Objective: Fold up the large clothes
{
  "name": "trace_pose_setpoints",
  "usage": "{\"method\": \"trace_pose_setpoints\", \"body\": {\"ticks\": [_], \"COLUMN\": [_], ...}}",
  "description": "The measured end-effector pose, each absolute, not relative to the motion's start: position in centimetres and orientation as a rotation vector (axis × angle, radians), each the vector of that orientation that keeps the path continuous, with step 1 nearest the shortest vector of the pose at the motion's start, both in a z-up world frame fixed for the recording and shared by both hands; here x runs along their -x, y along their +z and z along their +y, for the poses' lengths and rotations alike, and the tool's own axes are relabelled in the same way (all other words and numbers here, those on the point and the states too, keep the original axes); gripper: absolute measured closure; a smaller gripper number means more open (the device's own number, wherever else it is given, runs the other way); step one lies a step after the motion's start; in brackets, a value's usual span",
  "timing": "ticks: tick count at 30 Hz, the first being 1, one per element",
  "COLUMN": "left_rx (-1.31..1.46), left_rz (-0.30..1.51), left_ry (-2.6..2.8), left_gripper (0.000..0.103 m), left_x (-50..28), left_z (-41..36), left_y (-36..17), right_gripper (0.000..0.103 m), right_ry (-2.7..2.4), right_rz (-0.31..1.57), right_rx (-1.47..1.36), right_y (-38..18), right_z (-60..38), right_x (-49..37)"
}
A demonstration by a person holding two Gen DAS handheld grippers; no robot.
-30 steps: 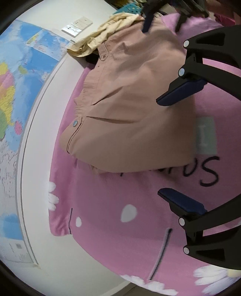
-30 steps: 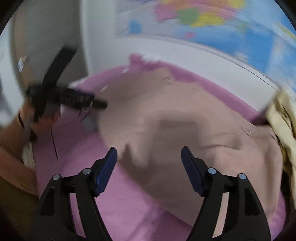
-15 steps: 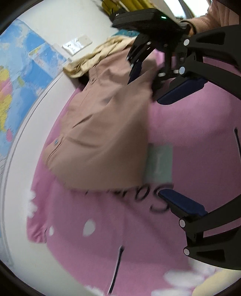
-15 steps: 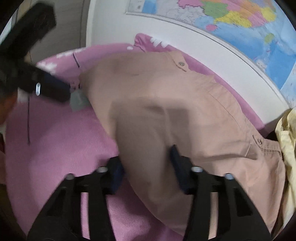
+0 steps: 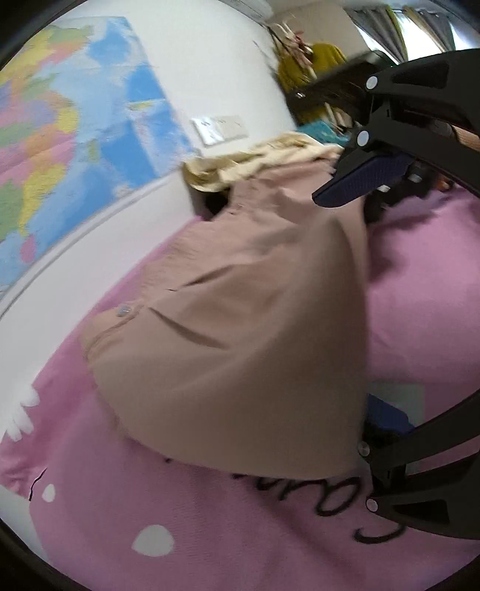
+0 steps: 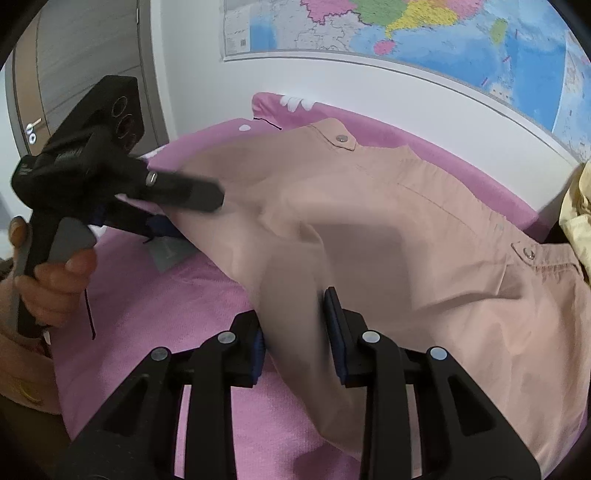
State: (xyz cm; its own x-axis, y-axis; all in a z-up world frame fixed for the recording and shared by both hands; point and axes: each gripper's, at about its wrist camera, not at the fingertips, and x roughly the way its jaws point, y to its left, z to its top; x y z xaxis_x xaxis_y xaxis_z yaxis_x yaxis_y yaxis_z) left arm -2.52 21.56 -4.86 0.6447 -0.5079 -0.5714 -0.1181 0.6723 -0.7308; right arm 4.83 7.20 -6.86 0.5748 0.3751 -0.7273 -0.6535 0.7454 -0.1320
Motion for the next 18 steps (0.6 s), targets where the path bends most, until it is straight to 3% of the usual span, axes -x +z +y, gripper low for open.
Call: {"method": "trace_pose_setpoints", "body": {"ticks": [8, 12, 18], "left_rx": [0.794, 0.638, 0.534], "left_rz": [0.896, 0.914, 0.918], "left_ry": [-0.190, -0.108, -0.062], "left_gripper": [0.012, 0.021, 0.023], "left_x": [-0.3, -1.2, -1.1], "left_z": [20.7, 18.7, 17.9], "left_y": [-5.0, -4.7, -4.8], "right_gripper": [0.073, 0.071, 0.064], "right_ry": [0.633, 0.631, 0.639], "right_rz": [0.744, 0.746, 0.754], "right_rx": [0.353, 0.337, 0.296], "right_y": [-7.0, -7.0, -6.9], "right_z": [6.5, 6.0, 4.7], "right_x": [-4.8, -4.9, -3.9]}}
